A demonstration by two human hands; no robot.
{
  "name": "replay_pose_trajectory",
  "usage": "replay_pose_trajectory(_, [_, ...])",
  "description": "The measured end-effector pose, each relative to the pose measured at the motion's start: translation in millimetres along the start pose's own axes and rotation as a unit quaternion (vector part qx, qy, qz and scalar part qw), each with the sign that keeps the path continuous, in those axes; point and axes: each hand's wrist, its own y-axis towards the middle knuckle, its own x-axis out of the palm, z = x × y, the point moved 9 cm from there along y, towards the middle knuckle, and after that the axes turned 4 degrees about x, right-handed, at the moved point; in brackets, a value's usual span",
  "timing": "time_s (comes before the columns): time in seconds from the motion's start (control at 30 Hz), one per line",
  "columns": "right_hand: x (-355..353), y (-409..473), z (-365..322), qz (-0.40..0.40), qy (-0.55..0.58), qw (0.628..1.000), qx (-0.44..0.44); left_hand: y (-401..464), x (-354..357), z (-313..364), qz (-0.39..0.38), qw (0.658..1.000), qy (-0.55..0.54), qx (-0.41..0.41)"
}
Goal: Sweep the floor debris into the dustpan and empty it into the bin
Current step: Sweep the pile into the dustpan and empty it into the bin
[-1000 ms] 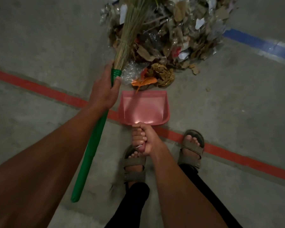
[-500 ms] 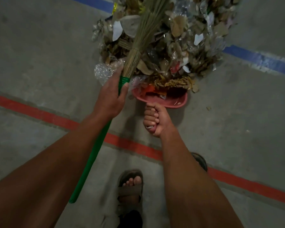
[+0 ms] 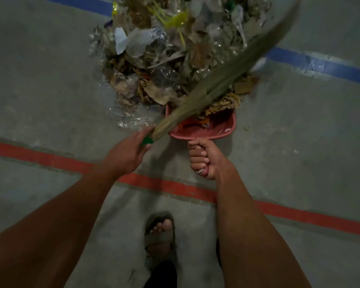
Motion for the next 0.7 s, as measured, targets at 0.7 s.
replay_pose_trajectory(0.7, [-24.4,-14.2,7.4,0.036,-0.036,0.999,-0.002,91.3,-54.9,-0.5,0.082,0.995,0.022,-0.047])
